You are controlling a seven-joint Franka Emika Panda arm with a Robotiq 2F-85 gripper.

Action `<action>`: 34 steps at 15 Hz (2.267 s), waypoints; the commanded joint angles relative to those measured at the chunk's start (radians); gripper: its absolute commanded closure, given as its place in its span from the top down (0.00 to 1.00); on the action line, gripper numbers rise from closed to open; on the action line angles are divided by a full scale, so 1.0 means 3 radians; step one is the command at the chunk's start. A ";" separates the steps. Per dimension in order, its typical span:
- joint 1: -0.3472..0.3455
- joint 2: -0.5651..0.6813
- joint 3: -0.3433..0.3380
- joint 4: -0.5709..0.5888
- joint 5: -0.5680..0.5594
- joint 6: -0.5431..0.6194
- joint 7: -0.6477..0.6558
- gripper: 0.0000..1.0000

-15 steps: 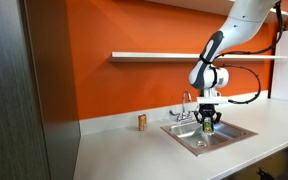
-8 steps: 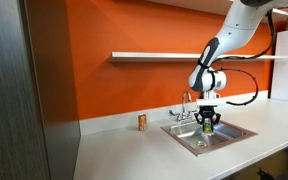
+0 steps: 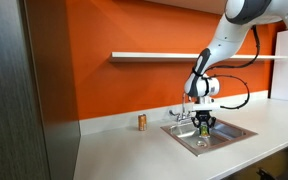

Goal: Put the green packet inside the sink

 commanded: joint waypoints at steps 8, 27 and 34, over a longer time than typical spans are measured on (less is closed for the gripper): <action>-0.0079 0.0624 0.0136 0.0503 0.0172 -0.0063 -0.0156 0.19; -0.0079 0.1139 0.0204 0.0852 0.0233 -0.0086 -0.0209 0.19; -0.0074 0.1145 0.0197 0.0881 0.0235 -0.0121 -0.0187 0.77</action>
